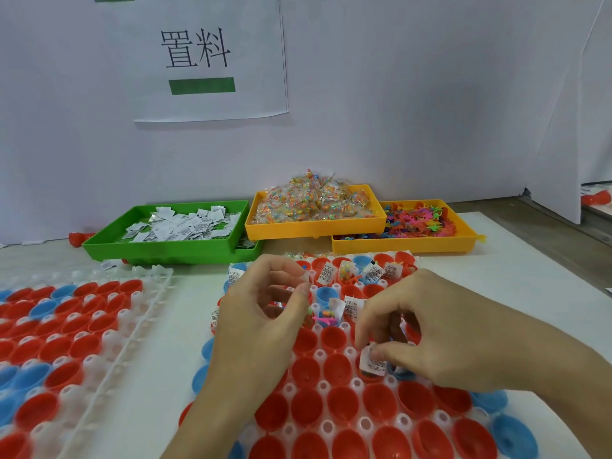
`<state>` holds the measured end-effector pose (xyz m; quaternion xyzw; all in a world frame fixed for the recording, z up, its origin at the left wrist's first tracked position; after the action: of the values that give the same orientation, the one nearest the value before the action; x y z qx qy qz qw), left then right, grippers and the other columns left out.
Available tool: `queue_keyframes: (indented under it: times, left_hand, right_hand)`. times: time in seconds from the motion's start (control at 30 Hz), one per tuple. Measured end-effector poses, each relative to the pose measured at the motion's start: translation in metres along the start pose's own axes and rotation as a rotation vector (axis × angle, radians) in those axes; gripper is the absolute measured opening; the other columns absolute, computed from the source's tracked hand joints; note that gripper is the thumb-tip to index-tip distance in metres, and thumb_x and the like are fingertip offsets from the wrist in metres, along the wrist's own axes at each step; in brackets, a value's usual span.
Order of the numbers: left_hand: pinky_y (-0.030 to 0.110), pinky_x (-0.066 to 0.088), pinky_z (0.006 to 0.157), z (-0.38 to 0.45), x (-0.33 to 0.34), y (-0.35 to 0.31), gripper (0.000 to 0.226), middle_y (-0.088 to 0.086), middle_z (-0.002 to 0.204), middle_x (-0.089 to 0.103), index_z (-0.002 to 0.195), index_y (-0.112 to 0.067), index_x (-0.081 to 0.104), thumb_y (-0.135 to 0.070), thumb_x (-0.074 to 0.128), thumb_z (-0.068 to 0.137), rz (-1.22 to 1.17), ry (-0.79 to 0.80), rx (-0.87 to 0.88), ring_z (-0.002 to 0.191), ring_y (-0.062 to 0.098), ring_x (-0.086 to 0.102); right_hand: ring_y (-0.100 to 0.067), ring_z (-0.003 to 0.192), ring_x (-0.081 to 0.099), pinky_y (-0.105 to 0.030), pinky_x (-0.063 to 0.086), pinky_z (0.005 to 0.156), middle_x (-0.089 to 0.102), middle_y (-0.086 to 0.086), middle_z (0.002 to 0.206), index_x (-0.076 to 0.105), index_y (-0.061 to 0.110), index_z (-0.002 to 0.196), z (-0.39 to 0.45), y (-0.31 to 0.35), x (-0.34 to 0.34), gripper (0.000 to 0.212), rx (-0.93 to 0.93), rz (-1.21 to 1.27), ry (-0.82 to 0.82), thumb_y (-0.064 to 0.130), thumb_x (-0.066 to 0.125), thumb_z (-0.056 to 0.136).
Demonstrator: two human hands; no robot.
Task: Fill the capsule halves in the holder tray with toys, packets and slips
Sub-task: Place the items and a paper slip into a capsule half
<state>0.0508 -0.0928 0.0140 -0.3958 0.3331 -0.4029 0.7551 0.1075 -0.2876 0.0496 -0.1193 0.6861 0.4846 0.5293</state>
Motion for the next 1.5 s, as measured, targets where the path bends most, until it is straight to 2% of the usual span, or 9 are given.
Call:
queue_keyframes:
  times: [0.2, 0.33, 0.5, 0.63, 0.83, 1.03, 1.2, 1.37, 1.5]
  left_hand:
    - [0.022, 0.052, 0.061, 0.000, 0.000, -0.002, 0.018, 0.000, 0.077, 0.068, 0.086, -0.017, 0.066, 0.001, 0.068, 0.087, 0.007, -0.013, 0.009, 0.070, 0.014, 0.064]
    - [0.021, 0.050, 0.061, 0.001, -0.002, -0.002, 0.018, 0.000, 0.077, 0.068, 0.086, -0.016, 0.066, 0.002, 0.068, 0.086, -0.002, -0.017, 0.003, 0.068, 0.012, 0.062]
    - [0.028, 0.053, 0.063, 0.001, -0.002, -0.002, 0.020, -0.001, 0.078, 0.069, 0.085, -0.019, 0.066, 0.001, 0.067, 0.087, 0.012, -0.018, 0.005, 0.071, 0.016, 0.064]
    - [0.023, 0.051, 0.062, 0.001, -0.001, -0.001, 0.021, 0.000, 0.079, 0.069, 0.086, -0.020, 0.066, 0.001, 0.067, 0.087, 0.013, -0.009, -0.001, 0.071, 0.016, 0.064]
    - [0.028, 0.052, 0.063, 0.001, -0.001, -0.002, 0.019, 0.002, 0.078, 0.068, 0.087, -0.017, 0.066, 0.002, 0.066, 0.088, 0.020, -0.007, -0.001, 0.072, 0.018, 0.064]
    - [0.022, 0.046, 0.056, -0.002, 0.004, -0.003, 0.018, 0.000, 0.074, 0.067, 0.088, -0.017, 0.066, 0.001, 0.066, 0.087, 0.054, 0.043, 0.003, 0.069, 0.013, 0.063]
    - [0.021, 0.047, 0.058, -0.003, 0.004, -0.001, 0.030, -0.005, 0.073, 0.068, 0.086, -0.029, 0.067, 0.001, 0.066, 0.086, 0.130, 0.099, 0.019, 0.071, 0.013, 0.064]
    - [0.015, 0.045, 0.057, -0.003, 0.004, -0.002, 0.029, -0.010, 0.072, 0.067, 0.079, -0.027, 0.068, 0.002, 0.068, 0.084, 0.220, 0.121, 0.065, 0.074, 0.014, 0.064]
    - [0.015, 0.045, 0.057, -0.002, 0.001, -0.002, 0.030, -0.012, 0.074, 0.068, 0.078, -0.026, 0.068, 0.003, 0.069, 0.084, 0.251, 0.123, 0.091, 0.075, 0.014, 0.064]
  right_hand:
    - [-0.003, 0.086, 0.063, -0.029, 0.057, 0.078, 0.066, 0.020, 0.090, 0.070, 0.043, 0.098, 0.000, 0.001, 0.003, 0.012, 0.010, -0.043, 0.005, 0.034, 0.070, 0.091]
    - [0.000, 0.084, 0.061, -0.028, 0.056, 0.076, 0.063, 0.025, 0.089, 0.068, 0.045, 0.097, 0.001, 0.000, 0.005, 0.013, -0.001, -0.041, -0.003, 0.034, 0.070, 0.091]
    - [-0.002, 0.083, 0.061, -0.027, 0.055, 0.075, 0.063, 0.024, 0.088, 0.068, 0.044, 0.097, 0.001, -0.001, 0.006, 0.013, -0.013, -0.059, 0.012, 0.033, 0.070, 0.090]
    - [-0.003, 0.082, 0.060, -0.026, 0.054, 0.072, 0.063, 0.023, 0.086, 0.068, 0.044, 0.096, 0.000, -0.002, 0.006, 0.012, -0.018, -0.071, 0.009, 0.033, 0.069, 0.090]
    - [-0.002, 0.081, 0.059, -0.024, 0.051, 0.069, 0.062, 0.023, 0.088, 0.062, 0.046, 0.101, 0.001, -0.003, 0.010, 0.017, -0.021, -0.066, 0.011, 0.036, 0.070, 0.090]
    - [0.005, 0.086, 0.057, -0.017, 0.044, 0.063, 0.060, 0.028, 0.090, 0.061, 0.045, 0.104, 0.003, -0.002, 0.014, 0.018, -0.008, -0.089, 0.030, 0.038, 0.070, 0.091]
    - [-0.002, 0.080, 0.059, -0.018, 0.043, 0.066, 0.062, 0.019, 0.087, 0.062, 0.047, 0.098, 0.004, -0.005, 0.008, 0.025, 0.021, -0.033, 0.034, 0.041, 0.079, 0.082]
    - [-0.004, 0.065, 0.052, -0.021, 0.045, 0.061, 0.062, 0.010, 0.079, 0.066, 0.046, 0.093, 0.004, -0.009, -0.001, 0.029, 0.020, 0.051, 0.019, 0.049, 0.085, 0.071]
    - [-0.001, 0.064, 0.053, -0.016, 0.045, 0.063, 0.065, 0.007, 0.079, 0.071, 0.041, 0.090, 0.001, -0.019, -0.013, 0.015, 0.019, 0.177, -0.097, 0.043, 0.080, 0.078]
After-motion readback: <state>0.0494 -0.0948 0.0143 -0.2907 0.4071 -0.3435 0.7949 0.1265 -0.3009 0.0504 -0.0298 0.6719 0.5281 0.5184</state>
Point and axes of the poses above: each hand's wrist, its own z-axis towards the middle knuckle, its own x-axis out of the palm, y = z × x, the point moved 1 cm from there along z, towards the middle knuckle
